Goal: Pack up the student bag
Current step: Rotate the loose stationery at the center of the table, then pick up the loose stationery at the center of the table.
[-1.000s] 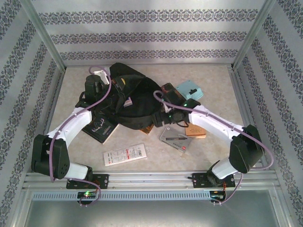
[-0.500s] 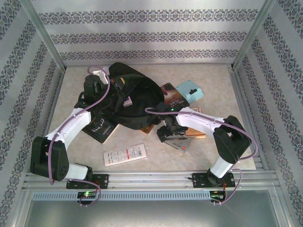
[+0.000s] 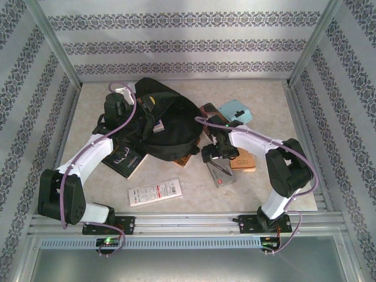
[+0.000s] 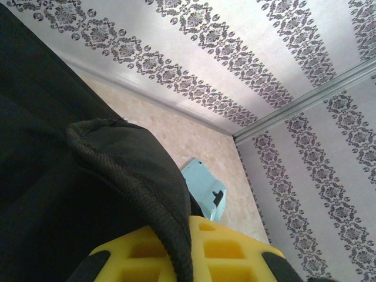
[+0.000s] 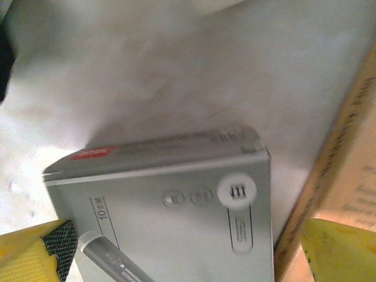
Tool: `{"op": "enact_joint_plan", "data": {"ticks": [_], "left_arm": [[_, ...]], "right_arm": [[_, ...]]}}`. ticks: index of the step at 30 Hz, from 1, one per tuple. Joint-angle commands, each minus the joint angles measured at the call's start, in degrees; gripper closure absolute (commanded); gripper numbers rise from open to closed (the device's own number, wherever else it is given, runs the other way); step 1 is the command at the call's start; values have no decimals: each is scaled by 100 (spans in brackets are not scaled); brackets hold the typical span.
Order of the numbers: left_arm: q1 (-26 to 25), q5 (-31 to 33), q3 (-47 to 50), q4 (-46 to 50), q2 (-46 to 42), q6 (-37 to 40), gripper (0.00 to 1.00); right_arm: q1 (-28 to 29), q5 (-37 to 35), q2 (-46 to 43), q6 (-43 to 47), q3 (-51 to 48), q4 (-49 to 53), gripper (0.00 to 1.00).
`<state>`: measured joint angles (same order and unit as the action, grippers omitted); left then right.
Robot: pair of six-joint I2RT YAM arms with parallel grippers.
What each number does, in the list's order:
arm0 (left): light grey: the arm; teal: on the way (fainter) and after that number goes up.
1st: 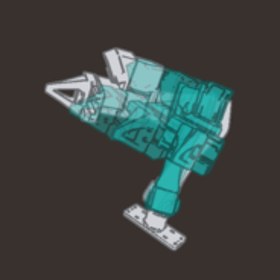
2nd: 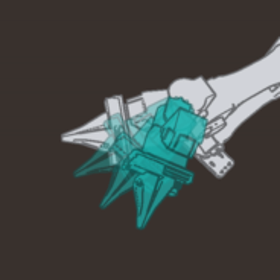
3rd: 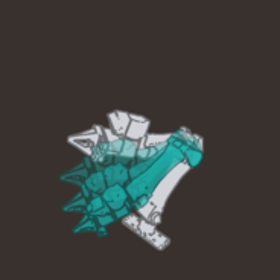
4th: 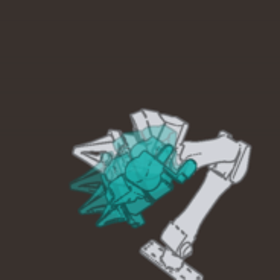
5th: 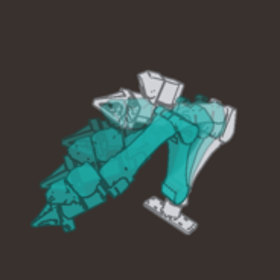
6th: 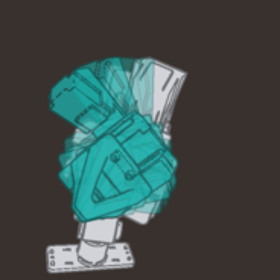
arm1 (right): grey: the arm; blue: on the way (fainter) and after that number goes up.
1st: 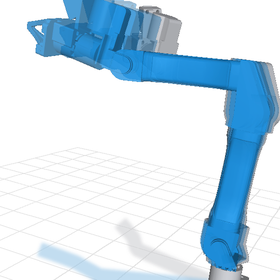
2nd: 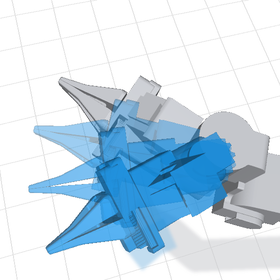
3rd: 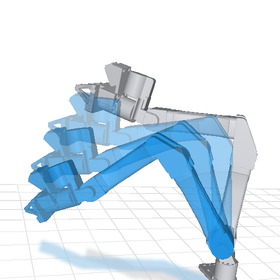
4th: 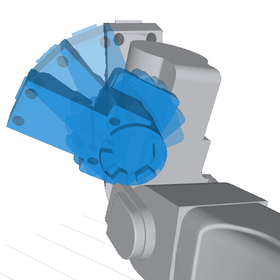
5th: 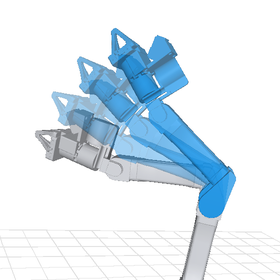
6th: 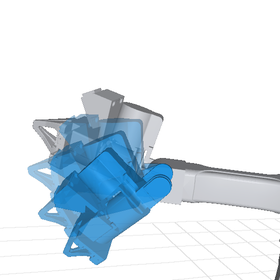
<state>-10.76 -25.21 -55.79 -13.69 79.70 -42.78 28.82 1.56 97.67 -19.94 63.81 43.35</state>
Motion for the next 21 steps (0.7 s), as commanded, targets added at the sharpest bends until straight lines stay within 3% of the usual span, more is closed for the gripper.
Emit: {"op": "enact_joint_plan", "data": {"ticks": [1,5,12,17,21], "left_arm": [[48,-42,-21,-265,29,-68,100],[40,-71,-28,-272,58,-70,100],[42,-116,-42,-309,127,-118,100],[44,-129,-56,-292,108,-82,100],[47,-136,-47,-294,113,-87,100]], "right_arm": [[-336,572,-39,-420,-206,-443,2],[-388,995,-205,-576,-349,-487,2],[-208,235,-1090,-1471,-808,-70,2],[439,-235,-1442,-1459,-887,209,2],[506,-231,-1338,-1438,-977,270,2]]}}
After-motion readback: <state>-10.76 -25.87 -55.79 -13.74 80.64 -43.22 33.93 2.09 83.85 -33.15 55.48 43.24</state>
